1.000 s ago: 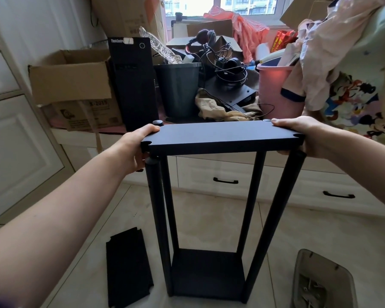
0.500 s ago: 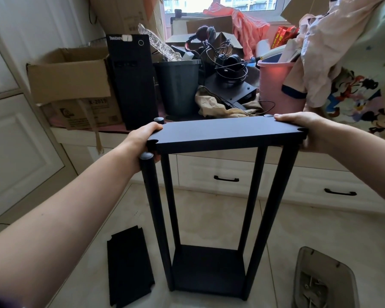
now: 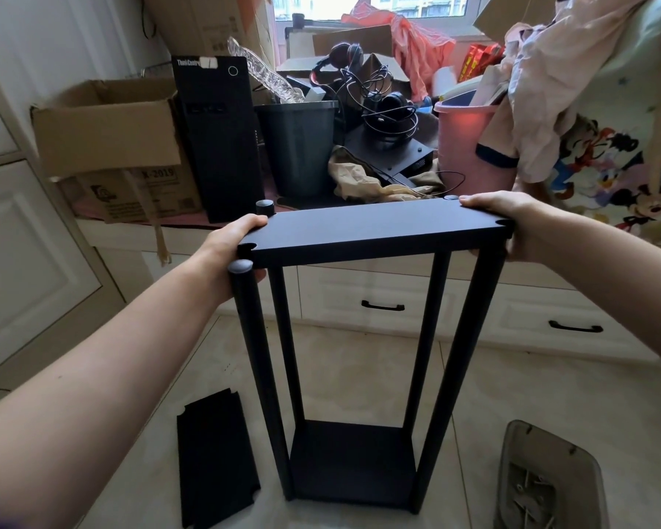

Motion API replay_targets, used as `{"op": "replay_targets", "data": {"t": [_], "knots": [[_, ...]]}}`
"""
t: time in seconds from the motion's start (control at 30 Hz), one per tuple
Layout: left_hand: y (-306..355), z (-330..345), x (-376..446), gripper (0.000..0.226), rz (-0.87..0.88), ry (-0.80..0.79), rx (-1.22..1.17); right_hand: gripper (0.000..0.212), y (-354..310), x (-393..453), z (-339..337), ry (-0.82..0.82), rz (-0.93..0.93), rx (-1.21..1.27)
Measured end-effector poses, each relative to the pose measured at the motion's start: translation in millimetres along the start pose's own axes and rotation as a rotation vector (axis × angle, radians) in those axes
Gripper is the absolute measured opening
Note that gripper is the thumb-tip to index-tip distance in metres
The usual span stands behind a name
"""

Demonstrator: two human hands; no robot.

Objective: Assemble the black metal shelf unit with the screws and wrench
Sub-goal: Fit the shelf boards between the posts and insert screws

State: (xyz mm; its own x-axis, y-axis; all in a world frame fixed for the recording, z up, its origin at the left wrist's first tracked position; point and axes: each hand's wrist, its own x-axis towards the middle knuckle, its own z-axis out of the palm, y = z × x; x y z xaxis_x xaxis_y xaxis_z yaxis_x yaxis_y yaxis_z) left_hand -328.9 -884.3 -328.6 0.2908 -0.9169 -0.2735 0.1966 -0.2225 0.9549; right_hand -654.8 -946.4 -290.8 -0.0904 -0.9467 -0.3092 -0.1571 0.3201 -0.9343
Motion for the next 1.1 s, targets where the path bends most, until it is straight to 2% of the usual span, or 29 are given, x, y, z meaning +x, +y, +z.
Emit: {"op": "replay_targets", "data": {"t": [0.3, 0.5, 0.63, 0.73, 0.87, 0.93, 1.1], "knots": [[4.9, -0.7, 3.8, 0.023, -0.066, -0.022, -0.008, 0.023, -1.0, -7.9, 7.4, 0.091, 0.066, -0.009], [5.0, -2.9, 3.7, 0.021, -0.09, -0.13, -0.081, 0.02, 5.6, -10.2, 7.4, 0.088, 0.014, 0.06], [3.6, -1.0, 4.3, 0.02, -0.13, -0.141, -0.205, 0.024, 16.1, -17.9, 2.6, 0.007, 0.039, 0.185], [0.6, -0.5, 4.6, 0.024, -0.129, -0.135, -0.209, 0.03, 28.3, -25.0, -6.2, -0.108, -0.013, 0.283], [-5.6, -2.1, 6.8, 0.025, -0.123, -0.153, -0.223, 0.038, 34.2, -33.4, -14.0, -0.159, -0.065, 0.213], [-9.4, -3.6, 8.5, 0.024, -0.091, -0.167, -0.214, 0.036, 34.9, -36.0, -11.2, -0.13, -0.065, 0.152], [-14.7, -5.4, 11.4, 0.02, -0.033, -0.15, -0.178, 0.018, 36.0, -33.8, -0.2, 0.062, -0.08, 0.083]]}}
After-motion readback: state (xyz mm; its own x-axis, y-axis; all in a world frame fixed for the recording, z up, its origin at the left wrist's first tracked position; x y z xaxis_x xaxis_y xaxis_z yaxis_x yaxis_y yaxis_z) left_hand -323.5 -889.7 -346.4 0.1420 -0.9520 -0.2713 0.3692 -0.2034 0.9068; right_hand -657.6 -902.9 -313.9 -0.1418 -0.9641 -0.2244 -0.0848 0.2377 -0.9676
